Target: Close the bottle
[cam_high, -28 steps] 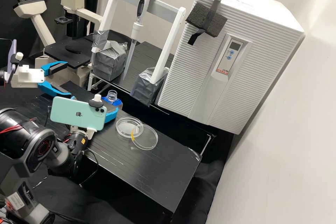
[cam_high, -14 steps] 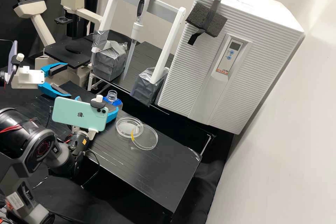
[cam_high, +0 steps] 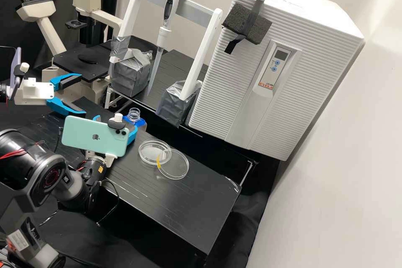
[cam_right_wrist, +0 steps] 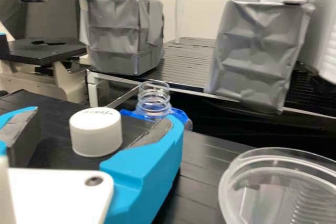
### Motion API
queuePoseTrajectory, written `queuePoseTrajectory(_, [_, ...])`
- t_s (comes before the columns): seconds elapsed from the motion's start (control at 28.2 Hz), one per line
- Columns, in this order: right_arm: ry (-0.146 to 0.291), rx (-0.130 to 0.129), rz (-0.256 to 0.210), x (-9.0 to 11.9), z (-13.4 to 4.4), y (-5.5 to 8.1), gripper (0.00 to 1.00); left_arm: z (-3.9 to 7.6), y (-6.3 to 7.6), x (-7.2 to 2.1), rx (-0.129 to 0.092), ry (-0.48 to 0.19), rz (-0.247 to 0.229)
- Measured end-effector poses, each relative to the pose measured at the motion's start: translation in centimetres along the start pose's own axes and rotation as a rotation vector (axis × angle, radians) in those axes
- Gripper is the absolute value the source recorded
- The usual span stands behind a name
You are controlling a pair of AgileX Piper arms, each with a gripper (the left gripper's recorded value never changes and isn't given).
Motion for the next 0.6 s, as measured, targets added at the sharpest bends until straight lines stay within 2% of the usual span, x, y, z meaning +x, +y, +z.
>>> queuePoseTrajectory(0.28, [0.018,0.0,-0.018,0.09,-0.36,-0.35,0.0,-0.01,0.0,0.0,-0.001,0.001,0.0])
queuePoseTrajectory(0.6, [0.015,0.002,-0.025,-0.07,-0.32,-0.55,0.0,-0.01,0.0,0.0,-0.001,0.001,0.0])
